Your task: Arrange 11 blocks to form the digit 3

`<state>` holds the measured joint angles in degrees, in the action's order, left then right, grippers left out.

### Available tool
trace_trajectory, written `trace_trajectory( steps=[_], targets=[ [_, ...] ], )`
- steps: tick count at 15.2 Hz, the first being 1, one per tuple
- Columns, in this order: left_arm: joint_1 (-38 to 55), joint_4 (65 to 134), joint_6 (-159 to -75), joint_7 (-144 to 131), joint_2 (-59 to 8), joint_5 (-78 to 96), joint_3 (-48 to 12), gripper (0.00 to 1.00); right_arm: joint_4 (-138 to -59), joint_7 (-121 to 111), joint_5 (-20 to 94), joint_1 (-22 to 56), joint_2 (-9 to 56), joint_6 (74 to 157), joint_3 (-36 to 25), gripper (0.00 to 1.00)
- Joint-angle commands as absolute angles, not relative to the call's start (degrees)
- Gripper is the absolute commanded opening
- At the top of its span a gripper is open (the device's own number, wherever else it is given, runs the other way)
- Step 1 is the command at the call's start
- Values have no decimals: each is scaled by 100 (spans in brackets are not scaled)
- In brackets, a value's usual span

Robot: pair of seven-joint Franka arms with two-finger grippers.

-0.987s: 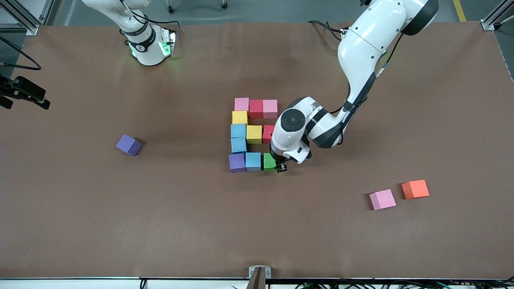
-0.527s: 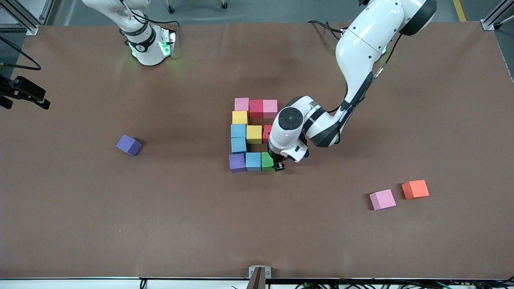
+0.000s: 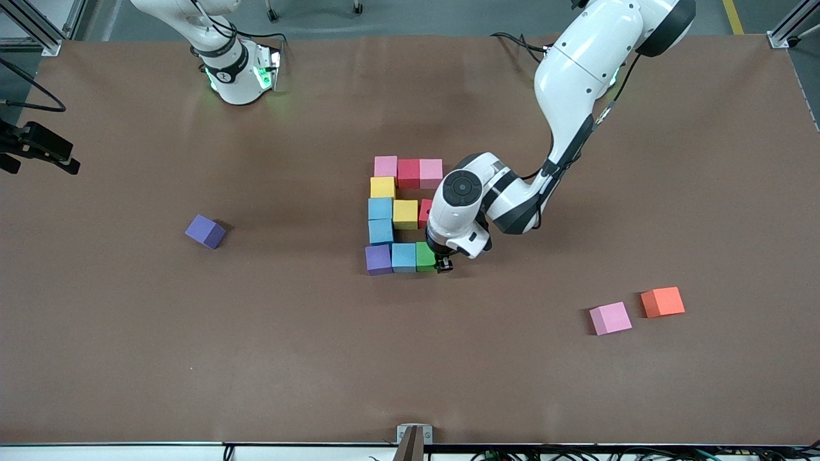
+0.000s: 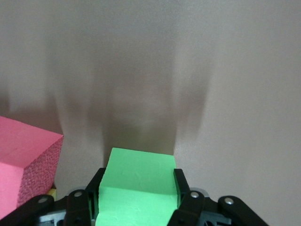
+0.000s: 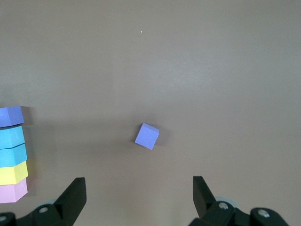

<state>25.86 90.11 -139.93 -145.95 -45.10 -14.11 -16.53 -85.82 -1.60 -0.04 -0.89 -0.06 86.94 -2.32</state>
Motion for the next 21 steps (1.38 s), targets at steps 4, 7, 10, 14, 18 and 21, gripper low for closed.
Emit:
trace_trajectory(
  steps=[4, 7, 10, 14, 18, 21],
  targets=[
    [2610, 8729, -13984, -14467, -4509, -1775, -1591, 100, -8534, -79, -105, -141, -9, 8684, -167, 100],
    [2523, 8605, -13764, -14388, -4290, -1758, -1617, 100, -8534, -79, -105, -141, -9, 8684, -167, 100],
    [2487, 8420, -13667, -14388, -4237, -1696, -1661, 100, -8534, -79, -105, -141, 9, 8684, -167, 100],
    [2479, 8367, -13632, -14379, -4157, -1696, -1687, 100, -8534, -79, -105, -141, 9, 8684, -167, 100],
    [2409, 8332, -13229, -13846, -3894, -1661, -1705, 100, -8534, -79, -105, -141, 9, 8684, -167, 100],
    [2286, 8279, -12711, -12522, -3552, -1442, -1696, 100, -8534, -79, -105, -141, -9, 8684, -167, 100]
  ],
)
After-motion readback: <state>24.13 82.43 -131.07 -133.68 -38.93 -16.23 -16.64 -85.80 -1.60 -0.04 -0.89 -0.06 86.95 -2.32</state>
